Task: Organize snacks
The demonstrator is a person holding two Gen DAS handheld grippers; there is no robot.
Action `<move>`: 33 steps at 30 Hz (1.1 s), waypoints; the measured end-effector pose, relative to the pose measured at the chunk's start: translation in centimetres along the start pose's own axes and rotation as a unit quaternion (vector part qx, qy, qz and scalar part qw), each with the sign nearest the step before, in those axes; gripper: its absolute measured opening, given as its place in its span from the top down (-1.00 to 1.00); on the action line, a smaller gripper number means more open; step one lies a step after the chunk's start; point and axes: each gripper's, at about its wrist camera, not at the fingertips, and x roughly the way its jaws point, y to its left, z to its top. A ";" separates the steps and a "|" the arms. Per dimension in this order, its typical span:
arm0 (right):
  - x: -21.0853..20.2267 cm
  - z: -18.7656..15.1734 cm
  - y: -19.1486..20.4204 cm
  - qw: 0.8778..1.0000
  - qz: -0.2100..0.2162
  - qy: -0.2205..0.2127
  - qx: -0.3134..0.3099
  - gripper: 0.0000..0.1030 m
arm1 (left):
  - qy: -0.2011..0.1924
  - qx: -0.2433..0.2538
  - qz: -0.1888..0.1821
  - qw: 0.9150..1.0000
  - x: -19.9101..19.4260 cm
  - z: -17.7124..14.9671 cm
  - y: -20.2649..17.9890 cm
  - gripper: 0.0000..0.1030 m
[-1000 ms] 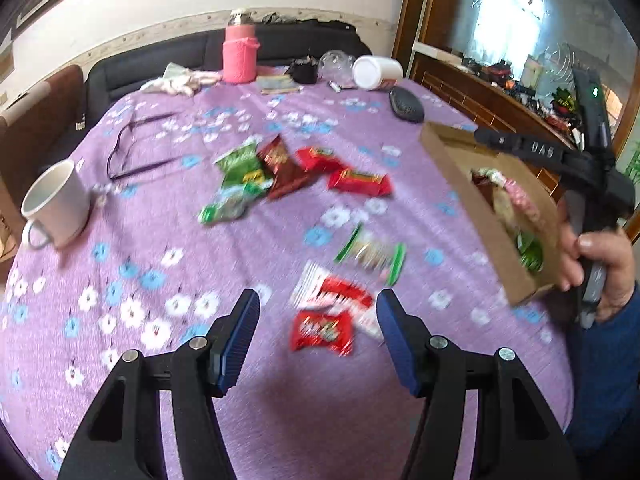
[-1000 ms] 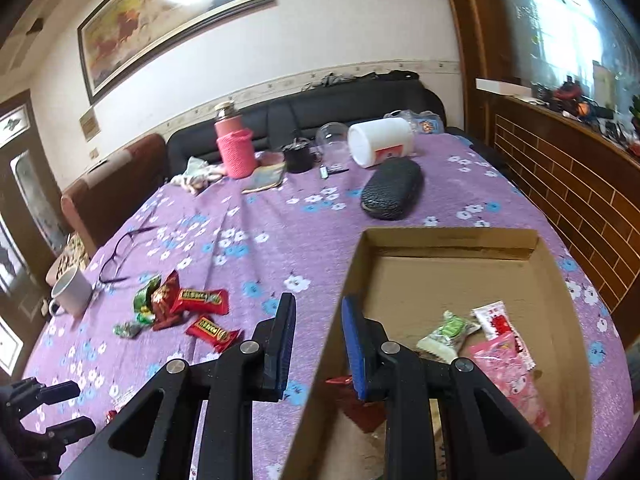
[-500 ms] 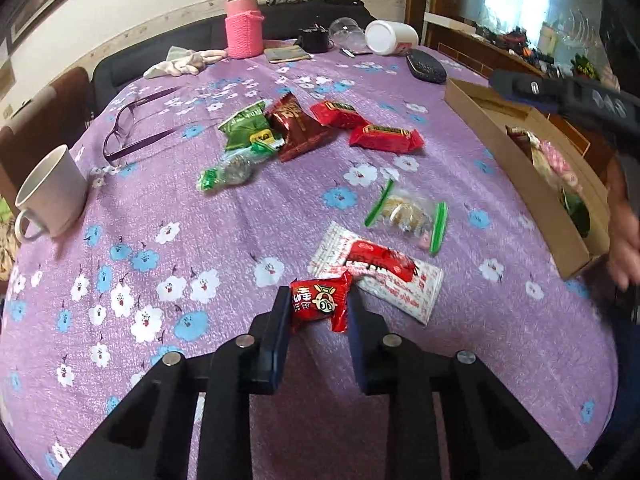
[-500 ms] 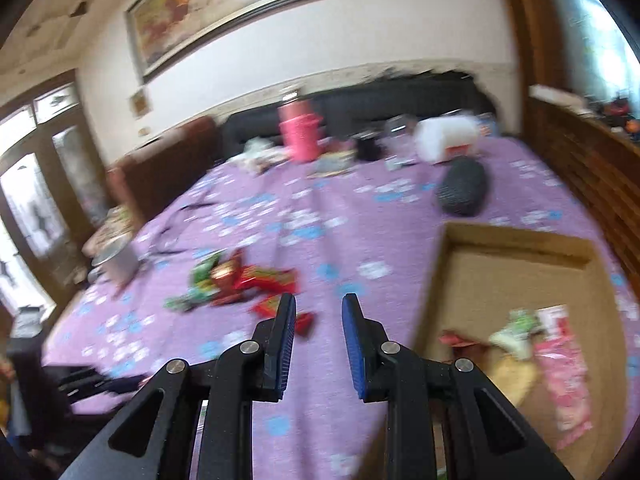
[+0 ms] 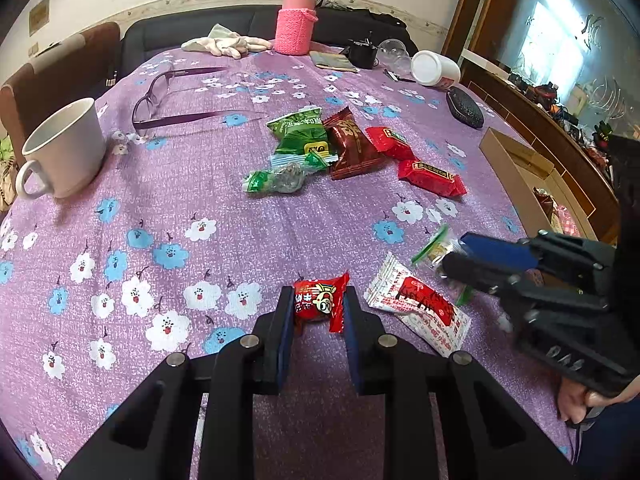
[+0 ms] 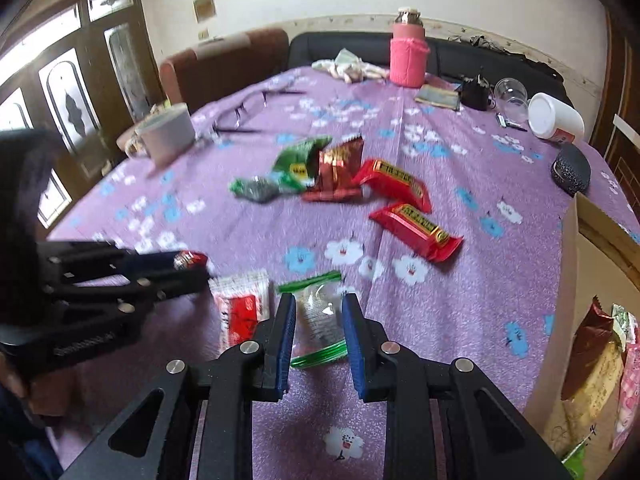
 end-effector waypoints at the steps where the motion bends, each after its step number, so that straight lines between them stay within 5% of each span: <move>1: 0.1 -0.1 0.2 1.000 -0.003 0.000 -0.004 0.44 | 0.000 0.001 0.000 1.000 0.0 0.0 0.0 0.57; 14: -1.1 0.1 -1.4 0.999 -0.011 -0.024 0.027 0.67 | -0.025 0.005 0.025 0.999 -0.7 0.1 -0.2 0.57; 19: -0.9 0.1 -0.6 1.000 -0.021 -0.017 0.008 0.64 | -0.018 0.004 0.023 1.000 -0.3 0.1 -0.1 0.57; 24: -0.4 -0.1 -0.8 0.999 -0.035 -0.006 0.007 0.37 | -0.006 0.000 0.021 1.000 0.1 0.1 0.1 0.57; 33: 0.0 -0.4 -0.5 0.999 -0.034 0.006 -0.004 0.38 | -0.007 0.004 0.025 1.000 0.2 0.2 0.0 0.55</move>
